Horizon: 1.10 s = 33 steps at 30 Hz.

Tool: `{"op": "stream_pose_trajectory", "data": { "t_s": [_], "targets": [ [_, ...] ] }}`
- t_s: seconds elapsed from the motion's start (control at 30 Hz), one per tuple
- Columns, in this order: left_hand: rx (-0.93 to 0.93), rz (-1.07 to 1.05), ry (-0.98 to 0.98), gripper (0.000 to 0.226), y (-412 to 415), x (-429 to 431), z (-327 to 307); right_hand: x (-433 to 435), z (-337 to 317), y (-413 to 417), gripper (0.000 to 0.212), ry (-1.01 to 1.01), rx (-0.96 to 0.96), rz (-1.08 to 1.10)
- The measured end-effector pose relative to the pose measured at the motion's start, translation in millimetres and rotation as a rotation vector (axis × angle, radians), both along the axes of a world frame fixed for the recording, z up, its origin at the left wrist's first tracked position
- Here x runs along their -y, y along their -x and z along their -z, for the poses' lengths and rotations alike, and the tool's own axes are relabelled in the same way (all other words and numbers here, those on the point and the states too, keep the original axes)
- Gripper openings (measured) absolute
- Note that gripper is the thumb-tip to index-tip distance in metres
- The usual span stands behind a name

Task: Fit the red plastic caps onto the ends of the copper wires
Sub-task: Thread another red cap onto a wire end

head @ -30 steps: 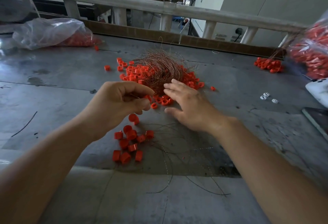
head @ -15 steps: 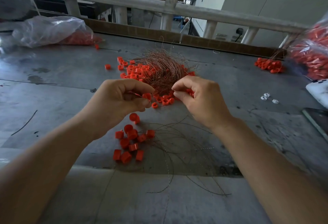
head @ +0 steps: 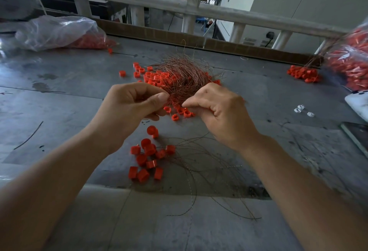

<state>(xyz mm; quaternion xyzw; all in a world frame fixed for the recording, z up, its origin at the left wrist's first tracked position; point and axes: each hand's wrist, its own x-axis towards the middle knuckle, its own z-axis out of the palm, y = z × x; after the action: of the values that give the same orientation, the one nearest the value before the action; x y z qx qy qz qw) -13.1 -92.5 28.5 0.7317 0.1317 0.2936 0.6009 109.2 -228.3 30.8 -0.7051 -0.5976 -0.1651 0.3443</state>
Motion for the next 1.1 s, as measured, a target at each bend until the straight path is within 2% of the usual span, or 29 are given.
{"op": "stream_pose_trajectory", "data": {
  "t_s": [0.17,0.27,0.37,0.5,0.8,0.9,0.97,1.03,1.1],
  "targets": [
    [-0.002,0.036,-0.043,0.014,0.8,-1.0,1.8,4.2,-4.8,-2.0,0.011,-0.044,-0.029,0.023],
    [-0.015,0.054,-0.082,0.004,-0.2,-0.9,4.1,6.4,-6.2,-1.3,0.011,-0.06,-0.051,0.024],
    [-0.023,0.051,-0.117,0.008,-0.8,-1.5,6.5,5.4,-6.2,3.0,0.011,-0.051,-0.053,0.011],
    [0.007,0.083,-0.065,0.012,0.3,1.2,4.4,6.0,-7.9,5.4,0.011,-0.074,-0.072,0.041],
    [-0.046,0.127,-0.089,0.009,1.5,2.6,2.2,7.5,-9.1,9.8,0.015,-0.053,-0.13,0.03],
    [-0.06,0.129,-0.108,0.024,1.3,1.6,3.2,7.0,-9.9,13.6,0.008,-0.05,-0.063,-0.004],
    [-0.055,0.124,-0.109,0.02,1.8,2.4,2.1,6.4,-10.2,14.0,0.006,-0.042,-0.049,0.005],
    [-0.03,0.147,-0.08,0.007,3.6,4.3,-0.4,7.0,-11.2,13.2,0.005,-0.04,-0.044,0.032],
    [-0.001,0.153,-0.05,0.022,5.4,5.0,-2.0,8.6,-13.6,11.3,0.003,-0.067,-0.083,0.056]
  ]
}}
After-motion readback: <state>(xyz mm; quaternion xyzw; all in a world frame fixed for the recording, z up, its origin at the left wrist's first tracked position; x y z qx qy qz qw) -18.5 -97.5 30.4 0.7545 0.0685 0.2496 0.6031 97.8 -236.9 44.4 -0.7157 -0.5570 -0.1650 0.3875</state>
